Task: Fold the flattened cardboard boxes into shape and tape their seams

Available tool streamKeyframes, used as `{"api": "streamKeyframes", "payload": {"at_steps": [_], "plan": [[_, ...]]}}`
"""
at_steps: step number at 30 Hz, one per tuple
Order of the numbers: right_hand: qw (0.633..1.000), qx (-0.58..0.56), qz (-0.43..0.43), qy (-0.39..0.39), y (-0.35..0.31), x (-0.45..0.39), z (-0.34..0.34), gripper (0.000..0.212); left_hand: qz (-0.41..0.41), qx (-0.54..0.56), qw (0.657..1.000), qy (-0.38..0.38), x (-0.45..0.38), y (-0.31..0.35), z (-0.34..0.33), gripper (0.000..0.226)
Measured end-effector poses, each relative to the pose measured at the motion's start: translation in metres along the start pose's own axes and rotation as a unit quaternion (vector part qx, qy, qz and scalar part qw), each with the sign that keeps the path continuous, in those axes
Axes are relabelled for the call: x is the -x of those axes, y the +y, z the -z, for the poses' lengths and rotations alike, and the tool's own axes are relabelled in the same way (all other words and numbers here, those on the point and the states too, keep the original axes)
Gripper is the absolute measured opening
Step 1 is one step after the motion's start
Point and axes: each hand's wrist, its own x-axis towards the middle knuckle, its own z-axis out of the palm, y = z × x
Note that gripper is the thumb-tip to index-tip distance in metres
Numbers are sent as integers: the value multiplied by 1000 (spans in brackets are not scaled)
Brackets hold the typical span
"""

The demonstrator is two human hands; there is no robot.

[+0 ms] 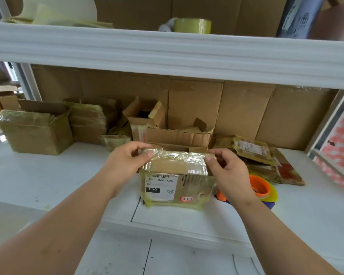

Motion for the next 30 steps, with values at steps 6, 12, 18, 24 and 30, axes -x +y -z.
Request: {"api": "streamKeyframes", "payload": {"at_steps": [6,12,18,24,30], "plan": [[998,-55,-11,-19,6,1,4,42,2,1,1000,-19,6,2,-5,67],[998,8,-7,-55,9,-6,8,92,26,-32,997,-61,0,9,-2,97],[984,4,18,-178,8,-17,8,81,7,-62,995,-79,-1,9,-5,80],[992,40,74,-90,18,-8,1,11,-44,-108,993,-5,6,-16,-4,11],[994,60,74,-57,20,-3,-1,18,-93,-129,987,29,9,-26,-6,15]]}}
